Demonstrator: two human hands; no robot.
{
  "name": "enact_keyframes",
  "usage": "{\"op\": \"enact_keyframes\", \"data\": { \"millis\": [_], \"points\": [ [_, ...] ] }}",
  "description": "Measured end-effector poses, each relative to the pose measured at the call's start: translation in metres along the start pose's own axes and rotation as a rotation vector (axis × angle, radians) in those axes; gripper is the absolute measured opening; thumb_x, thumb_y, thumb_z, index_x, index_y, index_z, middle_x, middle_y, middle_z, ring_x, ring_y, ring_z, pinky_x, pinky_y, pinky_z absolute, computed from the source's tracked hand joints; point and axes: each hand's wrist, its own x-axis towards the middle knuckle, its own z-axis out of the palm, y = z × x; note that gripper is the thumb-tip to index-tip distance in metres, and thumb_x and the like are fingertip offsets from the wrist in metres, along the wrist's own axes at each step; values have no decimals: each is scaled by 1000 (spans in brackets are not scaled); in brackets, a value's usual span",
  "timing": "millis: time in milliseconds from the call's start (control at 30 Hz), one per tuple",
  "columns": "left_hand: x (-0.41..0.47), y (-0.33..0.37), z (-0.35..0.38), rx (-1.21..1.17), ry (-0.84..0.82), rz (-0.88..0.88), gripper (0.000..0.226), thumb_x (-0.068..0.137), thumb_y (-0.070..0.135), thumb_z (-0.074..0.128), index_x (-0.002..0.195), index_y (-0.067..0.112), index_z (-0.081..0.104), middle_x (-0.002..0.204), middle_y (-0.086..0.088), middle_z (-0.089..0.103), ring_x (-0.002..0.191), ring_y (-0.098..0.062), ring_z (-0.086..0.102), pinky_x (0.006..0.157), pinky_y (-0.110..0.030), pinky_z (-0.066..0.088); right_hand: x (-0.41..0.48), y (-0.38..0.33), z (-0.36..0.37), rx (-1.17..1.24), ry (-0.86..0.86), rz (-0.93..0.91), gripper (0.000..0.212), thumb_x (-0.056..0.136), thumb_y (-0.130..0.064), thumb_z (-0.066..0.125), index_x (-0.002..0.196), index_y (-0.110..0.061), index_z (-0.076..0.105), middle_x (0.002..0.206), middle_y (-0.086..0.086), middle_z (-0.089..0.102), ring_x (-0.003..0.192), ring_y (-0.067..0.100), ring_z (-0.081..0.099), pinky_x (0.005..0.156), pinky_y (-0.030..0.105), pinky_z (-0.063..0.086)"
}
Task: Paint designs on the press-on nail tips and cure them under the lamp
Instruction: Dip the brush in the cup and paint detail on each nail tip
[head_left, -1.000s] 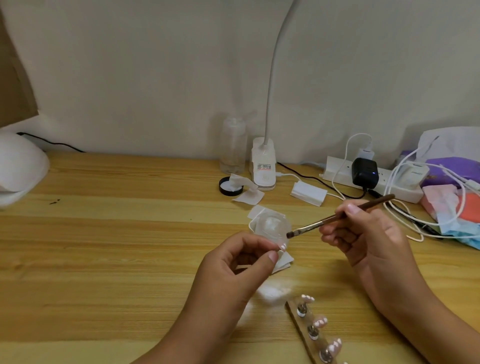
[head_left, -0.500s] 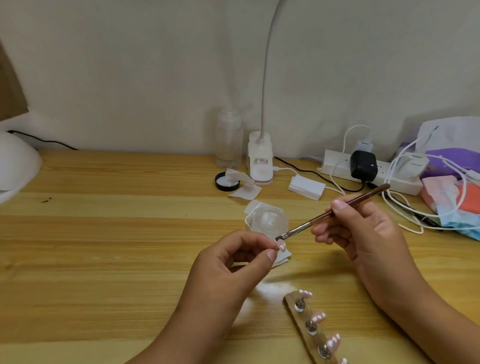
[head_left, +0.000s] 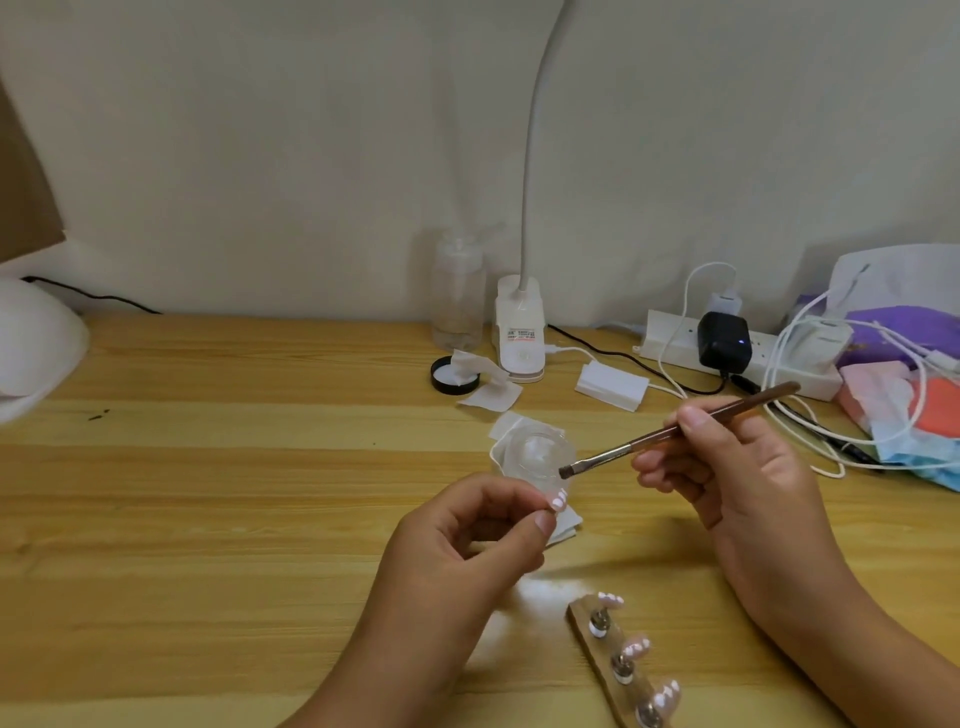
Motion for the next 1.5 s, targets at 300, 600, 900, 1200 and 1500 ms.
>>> {"op": "enact_keyframes", "data": {
  "millis": [300,600,900,1200,1500],
  "points": [
    [1,-1,1,28,-19,6,15,61,39,74,74,31,73,76,11,72,71,-1,65,65,-13,48,-3,-5,-1,104,-101,63,17,78,-28,60,71,-26,75,65,4,67,58,12,64,55,22,54],
    [-1,-1,1,87,-37,24,8,71,29,68,73,36,73,79,16,72,70,5,61,63,-9,45,-3,-4,0,118,-136,36,22,85,-22,55,72,-25,73,64,0,64,58,10,64,54,20,53],
    [-1,-1,1,92,-23,11,8,69,29,67,73,31,73,75,11,70,65,1,58,61,-10,45,-4,-2,2,18,-147,8,15,85,-30,62,75,-28,74,66,5,68,60,13,66,57,21,54],
    [-1,1,2,117,-36,18,20,84,12,73,74,30,72,87,13,75,69,5,59,61,-8,45,-2,-2,-3,71,-76,-12,20,85,-25,57,73,-26,72,63,0,65,59,10,63,56,20,53],
    [-2,1,2,100,-4,26,5,70,32,68,74,32,72,79,15,70,66,0,56,61,-8,43,-3,2,1,21,-117,-60,17,91,-24,58,80,-23,72,67,5,68,61,15,66,58,22,54]
  ]
}}
